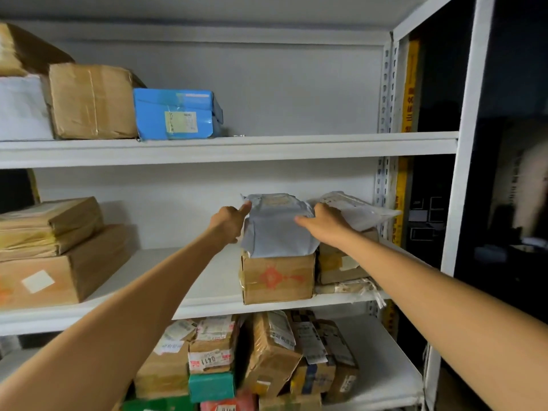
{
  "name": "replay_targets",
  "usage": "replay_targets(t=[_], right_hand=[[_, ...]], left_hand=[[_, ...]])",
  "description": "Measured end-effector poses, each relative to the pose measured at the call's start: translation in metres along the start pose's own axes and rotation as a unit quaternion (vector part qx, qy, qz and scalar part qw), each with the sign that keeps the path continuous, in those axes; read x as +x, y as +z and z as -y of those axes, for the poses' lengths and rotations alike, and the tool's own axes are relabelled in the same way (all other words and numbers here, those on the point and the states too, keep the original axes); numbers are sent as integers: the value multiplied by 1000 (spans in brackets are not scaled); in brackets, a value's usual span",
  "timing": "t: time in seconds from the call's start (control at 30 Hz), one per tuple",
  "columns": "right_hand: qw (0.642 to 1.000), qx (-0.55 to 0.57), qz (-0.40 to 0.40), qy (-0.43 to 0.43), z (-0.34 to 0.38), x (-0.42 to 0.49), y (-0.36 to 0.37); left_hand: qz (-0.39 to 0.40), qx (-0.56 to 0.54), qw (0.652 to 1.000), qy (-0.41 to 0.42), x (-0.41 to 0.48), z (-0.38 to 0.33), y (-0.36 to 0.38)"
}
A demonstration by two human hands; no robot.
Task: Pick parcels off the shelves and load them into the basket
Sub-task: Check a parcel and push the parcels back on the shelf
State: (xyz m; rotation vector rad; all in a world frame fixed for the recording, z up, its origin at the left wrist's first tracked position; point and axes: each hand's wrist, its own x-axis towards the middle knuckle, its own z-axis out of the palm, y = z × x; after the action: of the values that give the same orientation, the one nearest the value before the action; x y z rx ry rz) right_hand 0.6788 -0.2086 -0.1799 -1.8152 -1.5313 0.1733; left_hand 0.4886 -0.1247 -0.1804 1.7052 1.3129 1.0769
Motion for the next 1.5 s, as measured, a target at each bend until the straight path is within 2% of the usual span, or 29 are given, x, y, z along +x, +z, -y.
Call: replay_targets(t=[0.1,0.3,0.37,0.53,0.67,0.77,0.83,0.97,1.13,1.37,1.5], right_hand=[[998,55,-30,30,-2,9,13],[978,166,-120,38,6,10,37],[970,204,-119,56,12,4,38],[947,282,-93,126,26,-12,31],[939,304,-32,154,26,-23,31],[940,311,14,142,18,-33,36],[945,305,13,119,11,-41,44],[932,347,32,96,1,-49,49],[956,276,61,80,-6,-56,45],[960,280,7,18,-17,-95,58],[973,230,-27,-14,-22,-120,58]], left_hand=[[8,-20,999,-33,2,-1,10],[-18,-71,993,-93,7,3,8],[-2,-104,989,-104,0,4,0],[102,-113,984,-89,-24,10,-24],[180,-136,969,-104,-40,18,-35],[212,-144,965,-65,-47,27,-35],[223,-148,963,-31,-49,32,-32],[207,-119,971,-6,-52,36,-27],[212,-85,973,24,-58,42,-24],[234,-77,967,59,-84,63,-18],[211,-112,967,93,-97,79,-6]])
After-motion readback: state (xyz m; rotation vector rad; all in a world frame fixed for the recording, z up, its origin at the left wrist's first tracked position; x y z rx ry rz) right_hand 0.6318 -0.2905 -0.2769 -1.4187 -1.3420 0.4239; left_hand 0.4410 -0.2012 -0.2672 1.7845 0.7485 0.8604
